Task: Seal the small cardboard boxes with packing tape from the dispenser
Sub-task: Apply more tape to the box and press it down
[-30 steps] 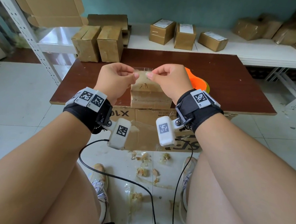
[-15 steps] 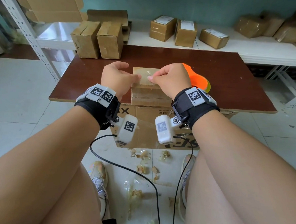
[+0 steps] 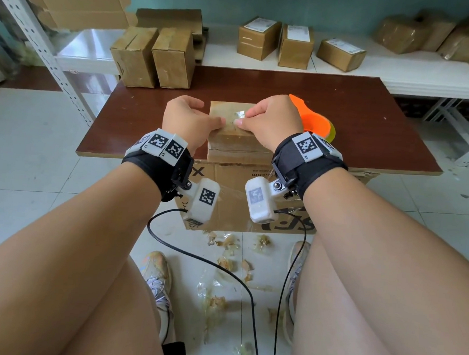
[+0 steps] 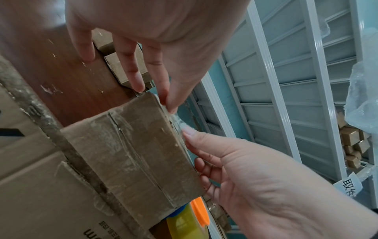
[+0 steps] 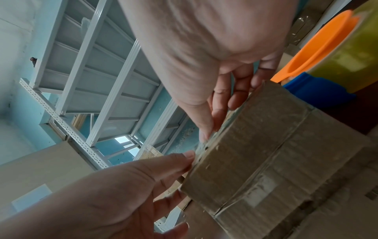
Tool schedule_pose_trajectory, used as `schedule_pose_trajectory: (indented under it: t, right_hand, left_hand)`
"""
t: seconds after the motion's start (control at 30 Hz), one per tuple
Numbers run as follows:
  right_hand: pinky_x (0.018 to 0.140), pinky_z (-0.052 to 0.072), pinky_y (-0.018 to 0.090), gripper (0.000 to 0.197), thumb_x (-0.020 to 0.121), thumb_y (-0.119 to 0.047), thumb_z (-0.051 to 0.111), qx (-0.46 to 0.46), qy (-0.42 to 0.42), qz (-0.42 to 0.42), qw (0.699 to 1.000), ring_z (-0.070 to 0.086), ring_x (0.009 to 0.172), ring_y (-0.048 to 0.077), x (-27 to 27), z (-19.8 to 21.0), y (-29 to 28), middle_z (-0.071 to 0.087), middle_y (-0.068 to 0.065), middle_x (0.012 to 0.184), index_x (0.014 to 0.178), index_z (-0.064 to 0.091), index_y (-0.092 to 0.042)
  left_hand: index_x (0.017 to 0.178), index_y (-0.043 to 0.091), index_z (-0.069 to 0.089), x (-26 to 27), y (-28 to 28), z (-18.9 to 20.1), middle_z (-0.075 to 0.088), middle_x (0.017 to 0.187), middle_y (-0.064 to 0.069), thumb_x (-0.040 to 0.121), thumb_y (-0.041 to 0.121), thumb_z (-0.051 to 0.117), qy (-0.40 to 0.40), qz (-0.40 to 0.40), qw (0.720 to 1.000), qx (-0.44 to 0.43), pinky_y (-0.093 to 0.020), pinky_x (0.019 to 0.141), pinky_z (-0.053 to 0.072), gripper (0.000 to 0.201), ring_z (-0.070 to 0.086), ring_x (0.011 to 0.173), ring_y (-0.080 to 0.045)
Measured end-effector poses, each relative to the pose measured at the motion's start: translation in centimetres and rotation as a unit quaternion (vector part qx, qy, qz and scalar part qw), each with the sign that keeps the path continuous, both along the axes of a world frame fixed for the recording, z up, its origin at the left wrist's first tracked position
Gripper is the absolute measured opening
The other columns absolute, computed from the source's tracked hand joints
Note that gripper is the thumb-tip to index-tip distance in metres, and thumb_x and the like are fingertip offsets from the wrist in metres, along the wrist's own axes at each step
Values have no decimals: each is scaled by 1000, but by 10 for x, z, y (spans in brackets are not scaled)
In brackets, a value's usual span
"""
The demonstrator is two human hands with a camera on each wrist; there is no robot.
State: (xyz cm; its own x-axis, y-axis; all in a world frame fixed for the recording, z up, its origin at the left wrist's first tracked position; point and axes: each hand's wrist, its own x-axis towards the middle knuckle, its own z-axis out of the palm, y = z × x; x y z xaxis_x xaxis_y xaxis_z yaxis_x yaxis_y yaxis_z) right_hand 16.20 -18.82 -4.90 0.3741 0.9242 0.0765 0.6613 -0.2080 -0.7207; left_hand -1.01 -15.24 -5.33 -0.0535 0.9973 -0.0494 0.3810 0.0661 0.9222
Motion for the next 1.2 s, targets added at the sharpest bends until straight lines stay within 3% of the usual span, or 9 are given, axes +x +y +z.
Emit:
schedule_pose_trajectory:
  t: [0.23,0.47,0.63,0.73,0.83,1.0,1.07,1.13,1.2]
  right_hand:
    - [84,53,30,38,81,-46,88,-2,-16,-9,1000,67,100,15,0,0,-1,72,-5,112,111,76,-25]
    - [84,53,30,38,81,-46,88,-6,-28,-11,1000,66,102,15,-2,-2,1,72,-5,114,110,77,-24]
    - [89,57,34,36,81,-46,88,-10,-27,-19,999,68,101,17,-3,-4,4,73,-4,110,107,77,-25]
    - [89,57,35,33,80,-47,89,-12,-38,-25,999,68,100,17,-4,-5,6,73,-5,108,104,76,-27]
    - [89,58,36,31,79,-46,89,-16,-48,-29,998,69,99,18,-6,-6,7,74,-6,107,100,75,-29]
    - [85,50,33,51,75,-52,90,-7,-74,-34,997,57,104,15,-2,-4,3,63,-5,118,113,67,-27]
    - [90,51,37,69,69,-58,92,-10,-77,-57,995,57,112,21,-1,-3,2,58,0,126,122,61,-27]
    - [98,51,41,84,66,-61,92,-27,-67,-76,994,55,120,29,-1,-3,3,52,4,134,133,55,-27]
    - [101,48,42,92,66,-61,92,-45,-52,-83,994,50,126,34,-1,-4,4,46,7,141,141,50,-28]
  left_hand:
    - [126,18,67,0,2,0,80,94,4,81,30,93,15,-7,1000,0,-21,64,46,53,71,81,-4]
    - [126,17,66,-2,2,-2,79,93,5,80,29,93,31,-13,999,4,-24,65,50,54,70,75,-6]
    - [132,17,62,0,4,-4,79,92,4,78,28,94,37,-5,999,7,-32,78,60,64,71,76,-9]
    - [134,17,60,0,6,-6,79,93,4,77,28,95,36,-4,999,6,-35,78,60,68,67,71,-10]
    - [140,17,56,0,7,-7,77,98,3,76,27,95,34,0,999,6,-39,89,62,76,69,80,-13]
    - [158,20,35,-3,9,-6,59,138,-5,76,35,96,53,12,998,-9,-43,104,56,104,63,121,-24]
    - [157,15,36,-2,9,-7,59,135,-5,83,38,91,45,8,997,-68,-46,102,58,96,64,120,-27]
    - [138,9,53,-1,10,-9,67,123,-10,88,40,85,3,-9,990,-142,-50,93,62,67,70,111,-31]
    - [119,12,66,0,11,-10,75,116,-11,92,43,78,-37,-31,981,-187,-51,92,63,43,74,107,-32]
